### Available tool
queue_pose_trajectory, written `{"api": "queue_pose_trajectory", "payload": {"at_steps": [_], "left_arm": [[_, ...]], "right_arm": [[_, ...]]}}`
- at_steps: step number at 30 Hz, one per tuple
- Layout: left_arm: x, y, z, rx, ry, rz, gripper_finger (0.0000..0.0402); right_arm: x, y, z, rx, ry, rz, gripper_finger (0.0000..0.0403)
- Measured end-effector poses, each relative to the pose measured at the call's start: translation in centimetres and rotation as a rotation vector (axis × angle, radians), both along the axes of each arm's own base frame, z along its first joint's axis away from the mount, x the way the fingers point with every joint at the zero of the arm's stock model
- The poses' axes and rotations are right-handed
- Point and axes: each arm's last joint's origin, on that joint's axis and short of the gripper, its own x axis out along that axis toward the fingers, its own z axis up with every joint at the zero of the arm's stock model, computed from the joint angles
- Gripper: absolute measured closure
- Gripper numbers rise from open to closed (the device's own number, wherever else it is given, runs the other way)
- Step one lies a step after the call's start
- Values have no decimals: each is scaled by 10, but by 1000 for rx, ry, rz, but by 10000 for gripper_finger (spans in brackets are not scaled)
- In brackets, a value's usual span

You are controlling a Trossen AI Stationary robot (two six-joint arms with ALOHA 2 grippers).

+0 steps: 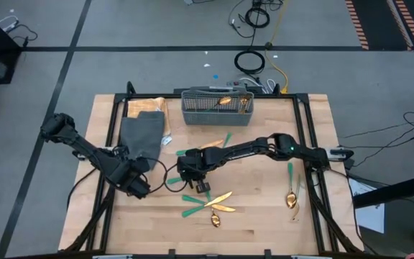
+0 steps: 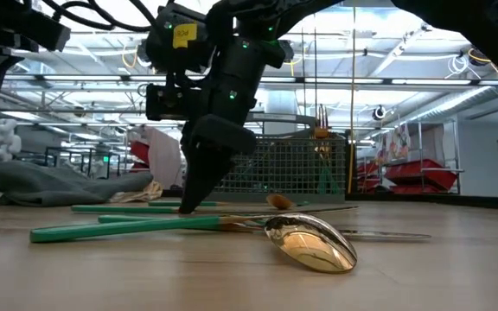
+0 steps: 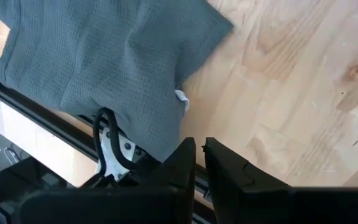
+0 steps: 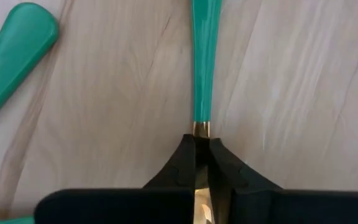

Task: Sort silverware
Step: Put the green knife into the gray silverware basket

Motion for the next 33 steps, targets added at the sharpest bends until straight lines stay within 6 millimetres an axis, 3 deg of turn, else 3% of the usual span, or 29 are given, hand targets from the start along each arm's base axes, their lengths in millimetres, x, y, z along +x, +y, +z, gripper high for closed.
{"api": "queue_pose_trajectory", "payload": {"at_steps": [7, 12, 19, 25, 29, 33], "left_arm": [[-1, -2, 0, 31, -22, -32, 358], [-1, -2, 1, 72, -51, -52, 358], [2, -2, 0, 106, -99, -69, 358], [2, -3, 0, 125, -116, -81, 358], [1, -4, 0, 123, -115, -90, 358], [0, -4, 0, 108, -100, -84, 358]], "right_arm": [[-11, 10, 21, -7, 34, -43, 400], [-25, 12, 31, -116, 114, -99, 401], [-40, 16, 33, -141, 249, -144, 402], [-42, 20, 38, -97, 263, -70, 401], [-42, 19, 43, -68, 255, -31, 369], [-36, 18, 43, -76, 194, 44, 303]]}}
